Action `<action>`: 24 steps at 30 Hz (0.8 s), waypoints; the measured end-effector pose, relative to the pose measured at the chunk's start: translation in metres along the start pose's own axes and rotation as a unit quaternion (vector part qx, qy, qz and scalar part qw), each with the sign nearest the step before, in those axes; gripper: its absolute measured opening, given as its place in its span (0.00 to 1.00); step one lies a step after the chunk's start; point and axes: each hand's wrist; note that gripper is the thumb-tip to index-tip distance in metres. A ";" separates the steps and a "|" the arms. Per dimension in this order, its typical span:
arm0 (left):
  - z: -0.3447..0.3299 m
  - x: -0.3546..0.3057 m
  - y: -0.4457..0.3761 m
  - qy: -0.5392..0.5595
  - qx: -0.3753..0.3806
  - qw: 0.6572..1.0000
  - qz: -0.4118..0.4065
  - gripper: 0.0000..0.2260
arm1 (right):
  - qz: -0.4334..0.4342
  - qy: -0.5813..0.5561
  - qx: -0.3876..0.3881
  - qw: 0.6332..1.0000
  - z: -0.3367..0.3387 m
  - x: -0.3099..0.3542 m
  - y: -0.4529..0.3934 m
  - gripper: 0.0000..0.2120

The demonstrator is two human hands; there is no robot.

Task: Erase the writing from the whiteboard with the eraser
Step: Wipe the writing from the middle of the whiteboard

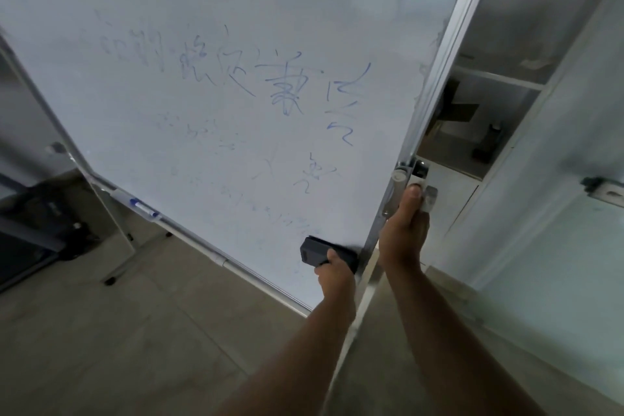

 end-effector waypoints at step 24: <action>-0.003 -0.008 0.018 0.075 0.030 0.987 -0.141 0.15 | -0.022 -0.006 -0.019 1.000 -0.002 -0.001 0.013 0.21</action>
Point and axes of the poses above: each hand's wrist, its own y-axis away from the middle knuckle, its own z-axis out of the back of the hand, x = y × z, and after that the axes turned 7 degrees about x, right-handed
